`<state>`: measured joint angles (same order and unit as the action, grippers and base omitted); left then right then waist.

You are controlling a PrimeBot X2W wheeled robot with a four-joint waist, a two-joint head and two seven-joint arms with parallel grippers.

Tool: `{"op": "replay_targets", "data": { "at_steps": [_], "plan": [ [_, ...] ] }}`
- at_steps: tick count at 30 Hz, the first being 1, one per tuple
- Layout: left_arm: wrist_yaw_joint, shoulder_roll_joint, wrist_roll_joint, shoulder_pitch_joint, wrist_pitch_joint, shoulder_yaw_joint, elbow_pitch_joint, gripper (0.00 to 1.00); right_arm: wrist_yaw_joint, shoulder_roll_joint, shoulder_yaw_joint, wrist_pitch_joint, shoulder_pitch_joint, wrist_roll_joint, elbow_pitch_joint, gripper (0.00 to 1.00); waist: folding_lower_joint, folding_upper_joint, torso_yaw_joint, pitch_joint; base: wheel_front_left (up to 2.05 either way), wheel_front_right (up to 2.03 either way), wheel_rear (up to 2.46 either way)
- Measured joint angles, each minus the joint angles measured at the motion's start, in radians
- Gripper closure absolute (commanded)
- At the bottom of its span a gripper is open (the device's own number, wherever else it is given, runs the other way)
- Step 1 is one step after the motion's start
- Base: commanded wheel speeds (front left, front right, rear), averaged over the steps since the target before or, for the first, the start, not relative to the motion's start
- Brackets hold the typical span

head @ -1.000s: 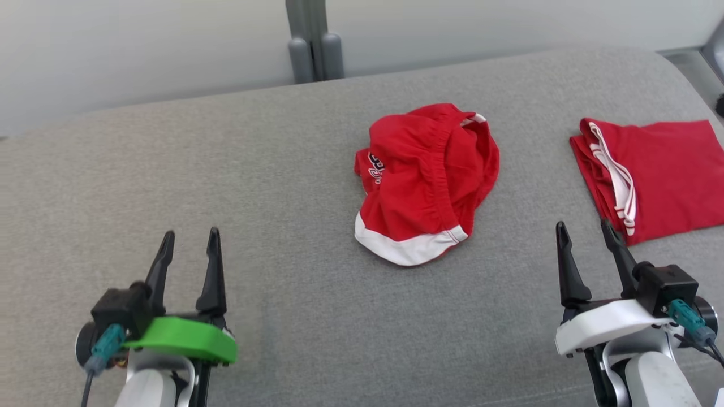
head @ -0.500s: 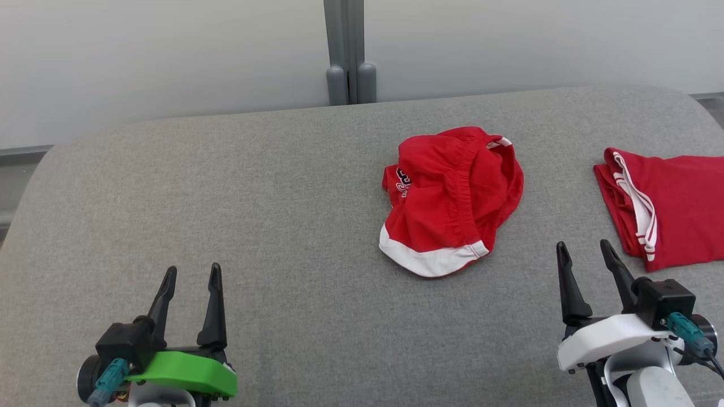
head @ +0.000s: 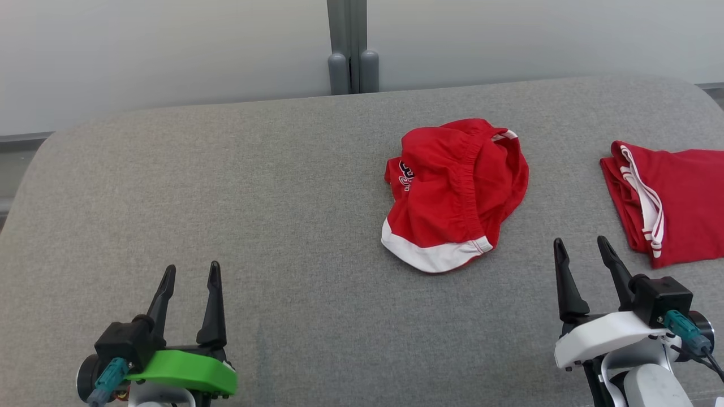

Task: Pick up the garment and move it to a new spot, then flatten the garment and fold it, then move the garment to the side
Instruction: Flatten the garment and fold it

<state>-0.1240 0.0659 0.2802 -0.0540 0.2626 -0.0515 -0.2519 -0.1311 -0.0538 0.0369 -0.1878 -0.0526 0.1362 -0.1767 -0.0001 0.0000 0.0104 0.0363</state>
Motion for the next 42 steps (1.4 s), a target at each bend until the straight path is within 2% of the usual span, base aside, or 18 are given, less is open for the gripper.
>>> {"op": "replay_targets", "data": {
  "at_steps": [7,11,12,13,17,18,21,28,34,39,42],
  "plan": [
    [-0.001,-0.006,-0.012,-0.004,0.000,0.004,-0.015,0.00,0.000,0.000,-0.005,-0.005,-0.005,0.000,-0.001,0.00,0.0000,0.0000,0.001,0.010,0.00,0.00,0.00],
    [-0.003,-0.006,-0.011,-0.032,0.001,-0.036,-0.053,0.00,0.000,0.001,-0.006,-0.005,-0.013,0.000,0.000,0.00,0.0000,0.0000,-0.001,0.017,0.00,0.00,0.00],
    [-0.003,-0.003,-0.009,-0.044,0.001,-0.056,-0.066,0.00,0.000,0.001,-0.006,-0.005,-0.015,0.000,0.001,0.00,0.0000,0.0000,-0.002,0.020,0.00,0.00,0.00],
    [-0.004,0.025,0.027,-0.117,-0.051,-0.171,-0.093,0.00,0.000,0.001,-0.015,-0.005,-0.021,0.000,0.002,0.00,0.0000,0.0000,-0.012,0.029,0.00,0.00,0.00],
    [-0.004,0.060,0.094,-0.223,-0.103,-0.327,-0.109,0.00,0.000,0.001,-0.024,-0.007,-0.043,0.001,0.002,0.00,0.0000,0.0000,-0.041,0.043,0.00,0.00,0.00],
    [-0.004,0.067,0.116,-0.272,-0.123,-0.395,-0.127,0.00,0.000,0.002,-0.032,-0.009,-0.050,0.002,-0.001,0.00,0.0000,0.0000,-0.064,0.051,0.00,0.00,0.00],
    [-0.004,0.065,0.158,-0.333,-0.152,-0.481,-0.160,0.00,0.000,0.002,-0.042,-0.014,-0.063,0.005,-0.006,0.00,0.0000,0.0000,-0.104,0.065,0.00,0.00,0.00],
    [-0.004,0.040,0.258,-0.437,-0.184,-0.614,-0.262,0.00,0.000,0.002,-0.052,-0.036,-0.081,0.024,-0.016,0.00,0.0000,0.0000,-0.223,0.103,0.00,0.00,0.00],
    [-0.004,0.039,0.265,-0.504,-0.215,-0.669,-0.396,0.00,0.000,0.002,-0.049,-0.054,-0.094,0.050,-0.033,0.00,0.0000,0.0000,-0.332,0.144,0.00,0.00,0.00],
    [0.069,0.040,0.201,-0.561,-0.222,-0.694,-0.514,0.00,0.000,0.002,-0.052,-0.066,-0.097,0.073,-0.045,0.00,0.0000,0.0000,-0.409,0.183,0.00,0.00,0.00],
    [0.077,0.033,0.200,-0.578,-0.223,-0.698,-0.564,0.00,0.000,0.002,-0.054,-0.069,-0.097,0.080,-0.049,0.00,0.0000,0.0000,-0.439,0.205,0.00,0.00,0.00]
  ]
}}
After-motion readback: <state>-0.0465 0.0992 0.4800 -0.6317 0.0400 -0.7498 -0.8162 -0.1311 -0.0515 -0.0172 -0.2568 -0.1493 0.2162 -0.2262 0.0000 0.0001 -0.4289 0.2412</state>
